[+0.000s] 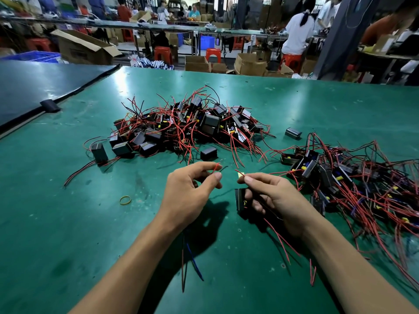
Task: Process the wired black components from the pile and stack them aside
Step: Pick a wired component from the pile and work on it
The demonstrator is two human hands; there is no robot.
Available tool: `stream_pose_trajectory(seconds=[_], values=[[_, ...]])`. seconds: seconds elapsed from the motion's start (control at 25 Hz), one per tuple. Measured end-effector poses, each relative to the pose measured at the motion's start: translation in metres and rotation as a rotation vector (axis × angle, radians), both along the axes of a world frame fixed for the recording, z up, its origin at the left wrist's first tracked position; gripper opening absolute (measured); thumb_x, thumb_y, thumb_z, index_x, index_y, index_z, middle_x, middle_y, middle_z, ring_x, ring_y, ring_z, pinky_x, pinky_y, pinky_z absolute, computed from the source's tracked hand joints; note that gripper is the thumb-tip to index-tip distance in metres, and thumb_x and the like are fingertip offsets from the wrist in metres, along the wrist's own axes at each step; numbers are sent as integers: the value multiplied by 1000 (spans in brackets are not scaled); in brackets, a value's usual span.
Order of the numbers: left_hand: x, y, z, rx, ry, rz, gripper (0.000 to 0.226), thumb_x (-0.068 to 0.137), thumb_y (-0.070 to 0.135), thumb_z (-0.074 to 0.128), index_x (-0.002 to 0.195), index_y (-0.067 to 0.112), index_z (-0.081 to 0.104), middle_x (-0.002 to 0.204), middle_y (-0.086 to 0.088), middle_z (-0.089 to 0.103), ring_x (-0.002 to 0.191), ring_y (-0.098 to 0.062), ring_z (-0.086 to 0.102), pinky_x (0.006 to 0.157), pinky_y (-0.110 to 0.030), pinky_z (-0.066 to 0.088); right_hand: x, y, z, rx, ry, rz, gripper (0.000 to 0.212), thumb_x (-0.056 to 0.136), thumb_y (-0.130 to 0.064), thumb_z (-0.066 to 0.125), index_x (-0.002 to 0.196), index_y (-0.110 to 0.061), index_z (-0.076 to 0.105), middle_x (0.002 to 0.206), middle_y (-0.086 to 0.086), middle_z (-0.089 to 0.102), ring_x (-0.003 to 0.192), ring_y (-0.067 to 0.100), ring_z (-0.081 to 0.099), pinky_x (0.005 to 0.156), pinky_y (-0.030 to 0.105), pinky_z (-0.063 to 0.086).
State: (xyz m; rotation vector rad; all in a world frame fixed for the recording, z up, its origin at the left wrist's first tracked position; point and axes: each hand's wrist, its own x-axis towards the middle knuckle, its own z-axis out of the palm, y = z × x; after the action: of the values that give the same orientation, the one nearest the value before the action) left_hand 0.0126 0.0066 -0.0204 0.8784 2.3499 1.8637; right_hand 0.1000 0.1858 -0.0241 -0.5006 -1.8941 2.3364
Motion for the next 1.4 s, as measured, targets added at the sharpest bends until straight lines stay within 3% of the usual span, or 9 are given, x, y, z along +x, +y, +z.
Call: stream_pose_trajectory(seconds=[0.08, 0.2, 0.44, 0.64, 0.84, 1.04, 1.28, 1.4], values=[[3, 1, 1, -18, -24, -54, 16, 91, 19, 67, 107, 20, 67, 74, 5, 75, 69, -25, 66, 68, -42, 54, 0, -7, 1, 27, 26, 25, 33, 74, -34, 74, 95, -9, 75, 68, 9, 63, 44, 14, 47, 41, 18, 35], [4, 0, 1, -11, -54, -82, 15, 92, 18, 66, 107, 20, 62, 75, 3, 75, 62, -17, 63, 63, -28, 53, 1, -14, 0, 51, 42, 23, 33, 74, -37, 75, 95, -11, 76, 70, 11, 67, 45, 12, 49, 41, 17, 38], [2, 1, 2, 39, -106, -98, 14, 93, 9, 63, 104, 13, 70, 75, -5, 74, 61, -16, 64, 61, -20, 51, 0, -19, -2, 99, 79, 38, 23, 82, -39, 71, 93, -19, 77, 80, 13, 74, 35, 6, 35, 34, 13, 28], [4, 1, 5, 86, -142, -110, 12, 90, 7, 66, 100, 11, 72, 79, -6, 74, 66, -23, 67, 68, -30, 57, -2, -21, -3, 111, 79, 30, 25, 81, -40, 71, 92, -18, 77, 80, 16, 74, 34, 6, 33, 33, 13, 27], [7, 2, 5, 117, -139, -98, 6, 86, 16, 73, 91, 14, 74, 76, 0, 74, 58, -11, 63, 57, -19, 48, -1, -26, 1, 111, 55, 45, 20, 78, -43, 70, 87, -27, 78, 77, 13, 74, 33, 3, 35, 33, 13, 25], [8, 4, 5, 151, -172, -78, 3, 84, 13, 74, 87, 12, 76, 69, 1, 73, 54, -6, 58, 54, -17, 46, 0, -27, 4, 147, 22, 66, 13, 90, -36, 66, 85, -29, 77, 81, 14, 75, 32, 4, 31, 33, 13, 25], [6, 4, 5, 178, -211, -70, 7, 82, 13, 76, 89, 9, 76, 65, 5, 70, 52, -8, 54, 54, -16, 45, 0, -24, 0, 158, 19, 60, 12, 91, -34, 68, 88, -26, 76, 83, 15, 76, 36, 8, 31, 37, 15, 23], [5, 2, 6, 145, -181, -63, 7, 83, 14, 76, 88, 10, 77, 66, 2, 71, 52, -9, 55, 54, -18, 46, 0, -22, -2, 141, 12, 62, 14, 89, -35, 71, 90, -22, 76, 84, 17, 75, 50, 20, 35, 49, 25, 22]])
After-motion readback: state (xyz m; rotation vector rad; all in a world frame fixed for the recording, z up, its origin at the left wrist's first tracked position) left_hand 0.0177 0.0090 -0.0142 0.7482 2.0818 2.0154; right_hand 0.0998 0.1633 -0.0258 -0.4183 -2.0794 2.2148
